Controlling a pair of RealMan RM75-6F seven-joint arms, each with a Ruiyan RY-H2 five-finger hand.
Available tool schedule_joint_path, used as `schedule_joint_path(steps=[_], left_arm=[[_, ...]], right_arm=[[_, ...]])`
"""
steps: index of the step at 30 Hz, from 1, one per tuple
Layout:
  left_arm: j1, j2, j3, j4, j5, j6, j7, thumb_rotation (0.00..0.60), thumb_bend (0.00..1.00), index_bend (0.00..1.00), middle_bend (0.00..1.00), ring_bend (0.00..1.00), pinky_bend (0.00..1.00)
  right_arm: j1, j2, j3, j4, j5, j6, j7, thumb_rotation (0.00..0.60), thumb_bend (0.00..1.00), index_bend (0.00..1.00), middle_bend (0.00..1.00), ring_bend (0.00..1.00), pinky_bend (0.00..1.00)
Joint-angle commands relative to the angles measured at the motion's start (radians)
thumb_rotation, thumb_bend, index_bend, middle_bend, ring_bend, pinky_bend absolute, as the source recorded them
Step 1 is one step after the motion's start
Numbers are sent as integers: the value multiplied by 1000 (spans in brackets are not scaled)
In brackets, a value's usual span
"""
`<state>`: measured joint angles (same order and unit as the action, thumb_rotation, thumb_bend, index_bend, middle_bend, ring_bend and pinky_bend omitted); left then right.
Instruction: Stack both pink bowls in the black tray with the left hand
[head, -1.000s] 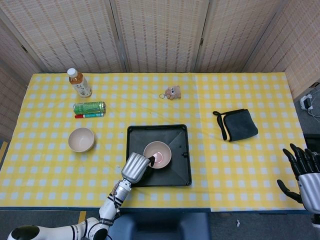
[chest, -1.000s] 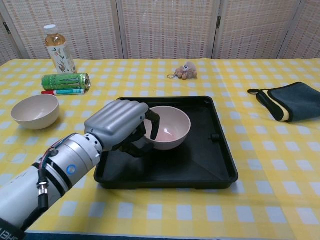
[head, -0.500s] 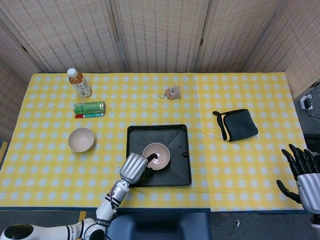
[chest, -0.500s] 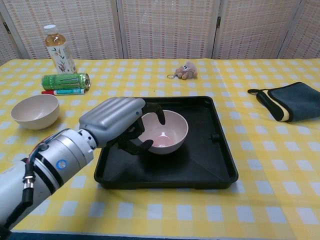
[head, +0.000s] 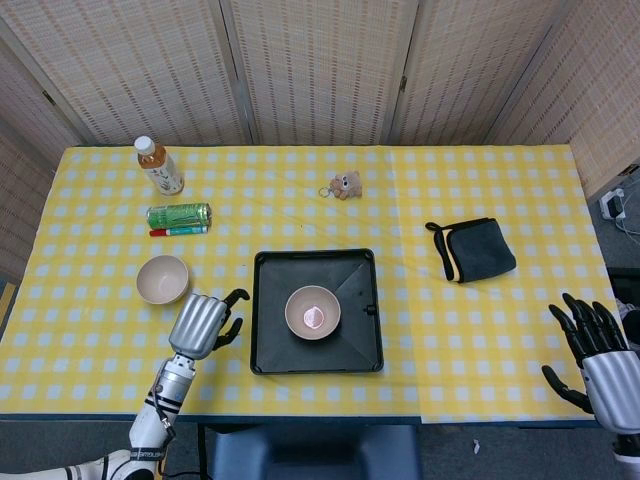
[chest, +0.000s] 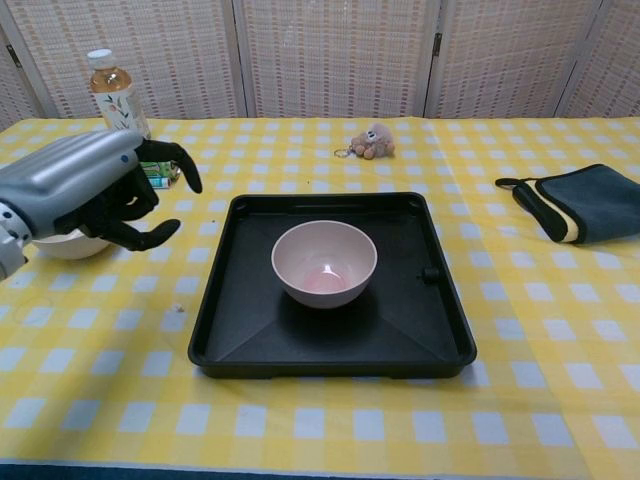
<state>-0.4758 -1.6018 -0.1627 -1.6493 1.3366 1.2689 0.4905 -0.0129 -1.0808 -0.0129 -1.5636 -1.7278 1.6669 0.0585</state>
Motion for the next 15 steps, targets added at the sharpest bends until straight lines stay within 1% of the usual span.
schedule_joint_path(steps=[1, 4, 8, 15], left_arm=[[40, 51, -19, -12, -80, 25, 12, 600, 448, 433, 1000, 1000, 1000], [51, 60, -22, 21, -104, 31, 2, 600, 447, 428, 1000, 1000, 1000], [60, 66, -12, 62, -114, 34, -7, 600, 445, 415, 1000, 1000, 1000], [60, 60, -14, 136, -144, 11, -39, 600, 366, 392, 1000, 1000, 1000]], right_arm=[[2, -1, -5, 0, -11, 1, -4, 600, 315, 0, 0, 0, 0], [6, -3, -5, -2, -10, -8, -8, 600, 315, 0, 0, 0, 0], [14, -4, -7, -4, -13, -24, -19, 600, 315, 0, 0, 0, 0], [17, -9, -5, -9, -4, -34, -32, 600, 315, 0, 0, 0, 0]])
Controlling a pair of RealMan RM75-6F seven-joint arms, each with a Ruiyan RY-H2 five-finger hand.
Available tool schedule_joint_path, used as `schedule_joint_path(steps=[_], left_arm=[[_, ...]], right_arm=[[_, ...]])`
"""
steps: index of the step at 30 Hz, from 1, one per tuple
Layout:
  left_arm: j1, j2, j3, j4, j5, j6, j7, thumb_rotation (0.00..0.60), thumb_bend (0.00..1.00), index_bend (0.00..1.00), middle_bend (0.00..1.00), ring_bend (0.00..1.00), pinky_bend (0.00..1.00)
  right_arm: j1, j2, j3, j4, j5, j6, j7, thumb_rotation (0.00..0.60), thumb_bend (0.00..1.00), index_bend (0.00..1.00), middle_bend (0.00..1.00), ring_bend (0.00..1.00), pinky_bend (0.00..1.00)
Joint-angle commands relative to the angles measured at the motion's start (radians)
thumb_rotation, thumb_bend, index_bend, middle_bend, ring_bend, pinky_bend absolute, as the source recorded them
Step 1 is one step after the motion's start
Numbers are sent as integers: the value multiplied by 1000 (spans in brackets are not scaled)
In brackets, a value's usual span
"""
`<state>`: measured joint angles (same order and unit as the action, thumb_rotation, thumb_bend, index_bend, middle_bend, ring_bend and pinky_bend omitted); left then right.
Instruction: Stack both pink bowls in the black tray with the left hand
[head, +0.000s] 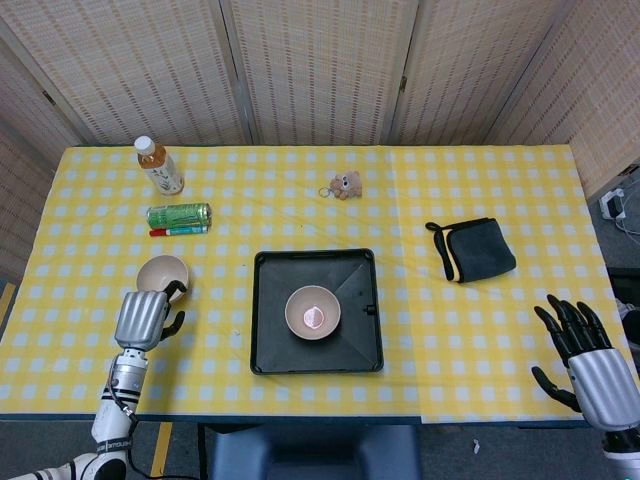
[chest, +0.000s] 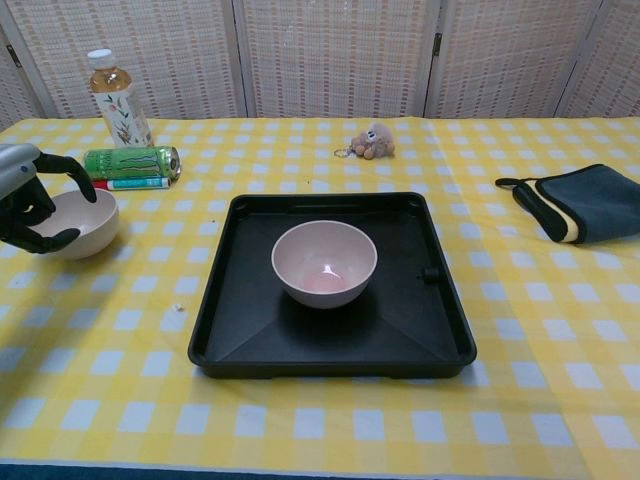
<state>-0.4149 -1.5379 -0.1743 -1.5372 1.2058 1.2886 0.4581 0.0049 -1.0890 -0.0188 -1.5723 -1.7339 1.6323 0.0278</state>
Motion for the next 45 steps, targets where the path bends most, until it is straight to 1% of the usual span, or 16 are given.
schedule_joint_path(steps=[1, 6, 9, 13, 18, 21, 25, 33, 39, 45], left_arm=[[-3, -8, -6, 40, -28, -15, -3, 600, 361, 387, 1000, 1000, 1000], [-14, -22, -25, 104, -86, -54, -13, 600, 342, 377, 1000, 1000, 1000], [-23, -28, -27, 136, -103, -79, -21, 600, 343, 383, 1000, 1000, 1000], [-31, -43, -28, 169, -109, -103, -55, 600, 344, 411, 1000, 1000, 1000], [-42, -70, -24, 221, -112, -120, -67, 600, 345, 463, 1000, 1000, 1000], [-48, -81, -24, 243, -107, -123, -78, 600, 345, 493, 1000, 1000, 1000], [-55, -91, -10, 287, -75, -122, -87, 600, 345, 505, 1000, 1000, 1000], [-63, -122, -4, 350, -56, -129, -116, 600, 357, 559, 1000, 1000, 1000], [-64, -142, -10, 376, -42, -110, -130, 600, 397, 582, 1000, 1000, 1000], [-66, -149, -10, 388, -22, -97, -147, 600, 403, 582, 1000, 1000, 1000]], right_arm=[[-1, -1, 1, -1, 4, 1, -1, 600, 315, 0, 0, 0, 0], [0, -2, 3, -1, 15, -6, -5, 600, 315, 0, 0, 0, 0], [0, -2, 3, -2, 19, -9, -7, 600, 315, 0, 0, 0, 0], [-3, -1, 6, -3, 27, -5, -7, 600, 315, 0, 0, 0, 0], [0, -4, 8, -2, 37, -18, -18, 600, 315, 0, 0, 0, 0], [2, -6, 6, -3, 41, -27, -24, 600, 314, 0, 0, 0, 0], [-1, -7, -1, 0, 39, -32, -26, 600, 315, 0, 0, 0, 0], [-2, -7, -1, 3, 40, -30, -25, 600, 315, 0, 0, 0, 0], [2, -5, -4, 3, 39, -40, -25, 600, 315, 0, 0, 0, 0], [-3, -6, -6, 3, 32, -28, -27, 600, 315, 0, 0, 0, 0]])
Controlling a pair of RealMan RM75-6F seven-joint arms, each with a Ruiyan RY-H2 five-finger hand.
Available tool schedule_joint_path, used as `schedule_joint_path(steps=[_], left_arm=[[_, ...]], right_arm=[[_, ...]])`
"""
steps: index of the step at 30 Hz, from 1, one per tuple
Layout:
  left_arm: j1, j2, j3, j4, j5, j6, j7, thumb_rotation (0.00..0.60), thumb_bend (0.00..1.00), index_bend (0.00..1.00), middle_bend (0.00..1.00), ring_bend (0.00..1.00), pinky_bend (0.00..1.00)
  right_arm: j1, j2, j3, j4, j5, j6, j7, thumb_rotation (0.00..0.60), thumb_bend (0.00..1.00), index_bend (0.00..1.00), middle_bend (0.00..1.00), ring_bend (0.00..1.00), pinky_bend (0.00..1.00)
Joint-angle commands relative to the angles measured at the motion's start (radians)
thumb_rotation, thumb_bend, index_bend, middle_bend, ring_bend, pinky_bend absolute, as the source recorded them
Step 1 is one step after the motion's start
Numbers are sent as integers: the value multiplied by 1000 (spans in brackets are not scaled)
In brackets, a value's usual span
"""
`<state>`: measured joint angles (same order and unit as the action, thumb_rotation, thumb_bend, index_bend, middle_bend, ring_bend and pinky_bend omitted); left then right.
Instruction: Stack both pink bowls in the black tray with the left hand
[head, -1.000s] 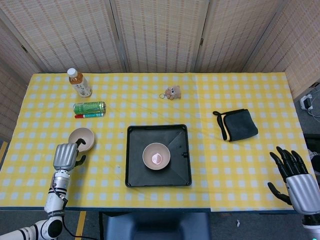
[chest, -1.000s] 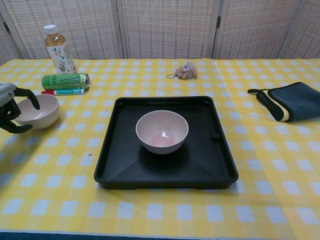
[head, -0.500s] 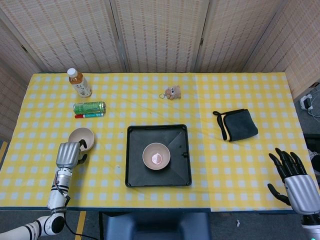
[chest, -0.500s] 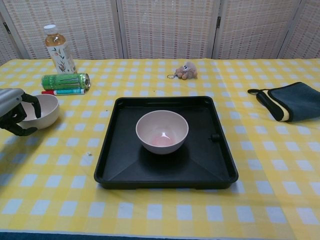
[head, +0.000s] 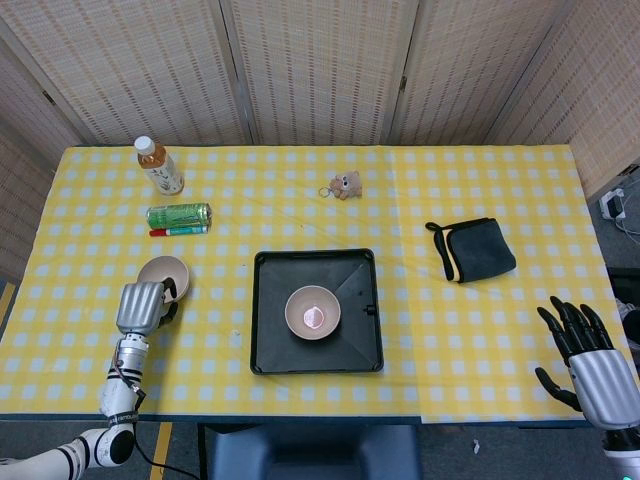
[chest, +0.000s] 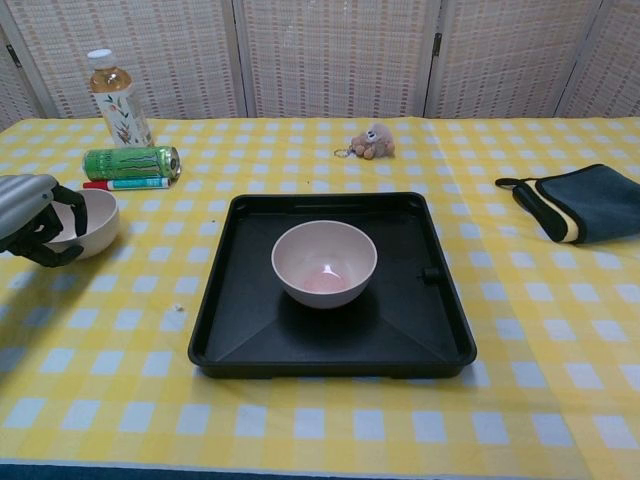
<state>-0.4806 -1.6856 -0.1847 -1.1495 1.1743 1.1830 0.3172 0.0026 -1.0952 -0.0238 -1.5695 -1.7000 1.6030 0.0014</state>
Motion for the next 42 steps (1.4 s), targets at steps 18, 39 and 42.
schedule_joint_path(steps=[18, 39, 42], left_arm=[[30, 72, 14, -167, 99, 121, 30, 600, 433, 589, 1000, 1000, 1000], [30, 55, 58, -464, 289, 263, 286, 600, 441, 592, 1000, 1000, 1000], [20, 27, 65, -492, 310, 257, 332, 600, 441, 592, 1000, 1000, 1000]], right_arm=[[-6, 3, -4, 2, -19, 21, 12, 600, 314, 0, 0, 0, 0], [-20, 6, -28, 10, -79, 63, 24, 600, 315, 0, 0, 0, 0], [-24, 9, -32, 14, -92, 76, 33, 600, 315, 0, 0, 0, 0]])
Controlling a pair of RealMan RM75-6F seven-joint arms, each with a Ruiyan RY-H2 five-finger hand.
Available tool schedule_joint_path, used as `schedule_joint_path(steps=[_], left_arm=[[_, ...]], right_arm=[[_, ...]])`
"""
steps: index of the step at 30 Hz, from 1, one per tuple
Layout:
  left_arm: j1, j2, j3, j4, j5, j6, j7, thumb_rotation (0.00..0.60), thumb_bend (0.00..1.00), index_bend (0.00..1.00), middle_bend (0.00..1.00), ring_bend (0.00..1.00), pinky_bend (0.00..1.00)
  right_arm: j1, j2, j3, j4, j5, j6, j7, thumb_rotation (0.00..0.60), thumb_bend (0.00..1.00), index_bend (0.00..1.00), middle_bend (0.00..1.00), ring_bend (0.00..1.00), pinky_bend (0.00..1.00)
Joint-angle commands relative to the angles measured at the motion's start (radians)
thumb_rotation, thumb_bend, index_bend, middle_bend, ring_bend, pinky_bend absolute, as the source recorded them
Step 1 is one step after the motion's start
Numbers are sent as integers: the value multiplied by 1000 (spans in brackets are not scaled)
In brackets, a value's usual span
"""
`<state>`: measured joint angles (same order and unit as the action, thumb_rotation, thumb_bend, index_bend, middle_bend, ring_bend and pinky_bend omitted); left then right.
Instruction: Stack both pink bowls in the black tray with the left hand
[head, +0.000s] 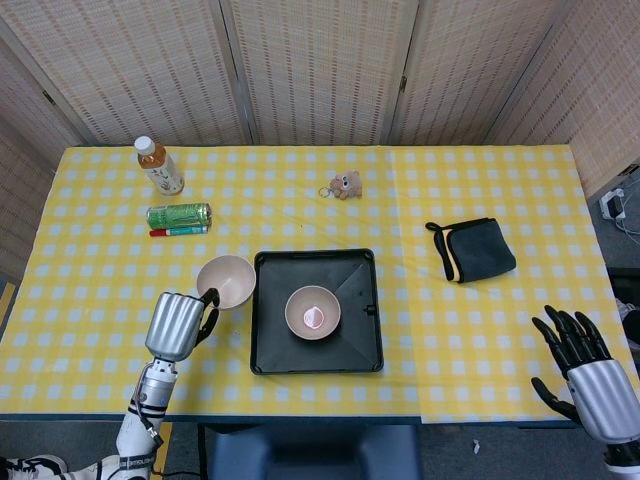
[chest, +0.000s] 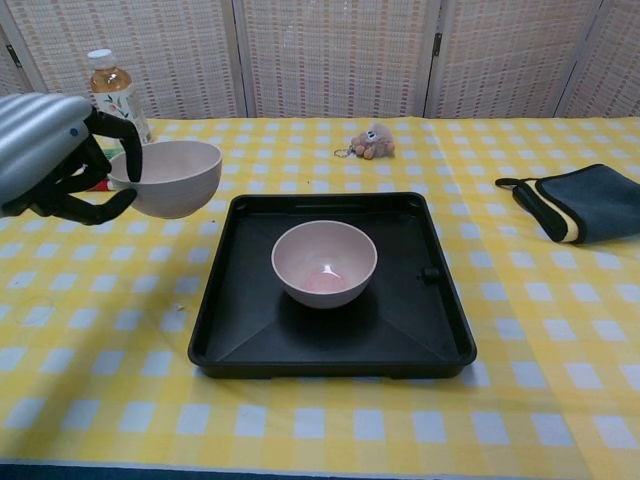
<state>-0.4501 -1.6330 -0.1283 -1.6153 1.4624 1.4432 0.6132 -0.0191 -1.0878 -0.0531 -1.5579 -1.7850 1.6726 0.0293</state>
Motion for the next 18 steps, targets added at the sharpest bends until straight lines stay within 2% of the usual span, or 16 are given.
schedule_joint_path(steps=[1, 12, 18], left_arm=[[-14, -39, 13, -33, 30, -5, 52, 600, 441, 592, 1000, 1000, 1000], [-43, -165, 34, -17, 76, -44, 145, 600, 441, 592, 1000, 1000, 1000], [-56, -209, 15, 13, 67, -63, 143, 600, 441, 593, 1000, 1000, 1000]], right_arm=[[-5, 4, -5, 4, -12, 13, 9, 600, 315, 0, 0, 0, 0], [-29, 18, -19, 19, -50, 75, 55, 600, 315, 0, 0, 0, 0], [-37, 22, -19, 32, -53, 96, 79, 600, 315, 0, 0, 0, 0]])
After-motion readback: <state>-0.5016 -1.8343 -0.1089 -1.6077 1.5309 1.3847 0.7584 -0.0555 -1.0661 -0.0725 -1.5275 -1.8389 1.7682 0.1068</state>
